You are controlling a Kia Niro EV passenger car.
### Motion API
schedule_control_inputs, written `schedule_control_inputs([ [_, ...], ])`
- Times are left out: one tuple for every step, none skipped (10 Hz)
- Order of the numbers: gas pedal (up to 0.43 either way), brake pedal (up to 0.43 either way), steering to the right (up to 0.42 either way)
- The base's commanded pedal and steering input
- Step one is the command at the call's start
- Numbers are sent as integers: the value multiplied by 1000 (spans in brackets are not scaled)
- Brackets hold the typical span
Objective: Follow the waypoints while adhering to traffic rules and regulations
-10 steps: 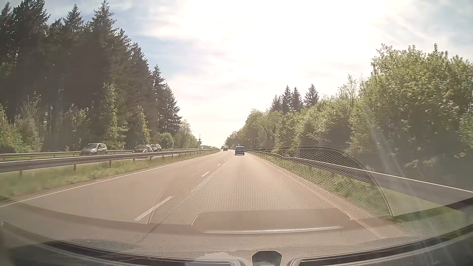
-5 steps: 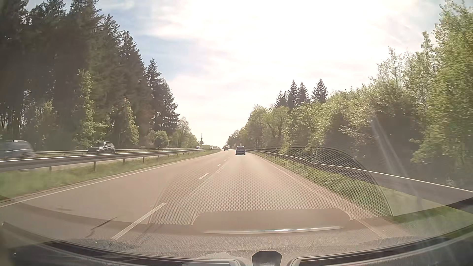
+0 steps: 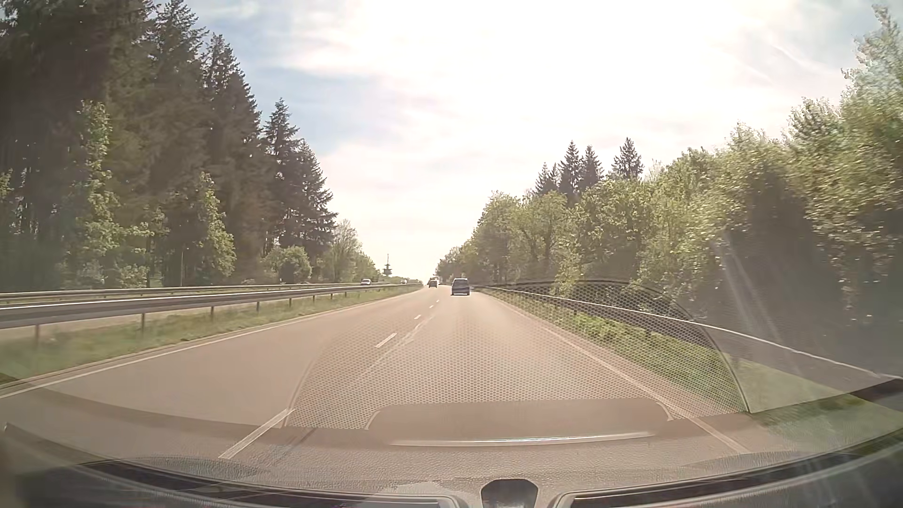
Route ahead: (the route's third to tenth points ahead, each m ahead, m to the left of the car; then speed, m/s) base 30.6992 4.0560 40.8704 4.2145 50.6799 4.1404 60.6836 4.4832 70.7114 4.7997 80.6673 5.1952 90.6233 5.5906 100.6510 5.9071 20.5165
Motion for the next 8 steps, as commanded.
schedule_control_inputs([
  [138,0,-3],
  [138,0,-3],
  [138,0,-3],
  [138,0,-3],
  [138,0,-2],
  [138,0,-2],
  [138,0,-1],
  [138,0,-1],
])
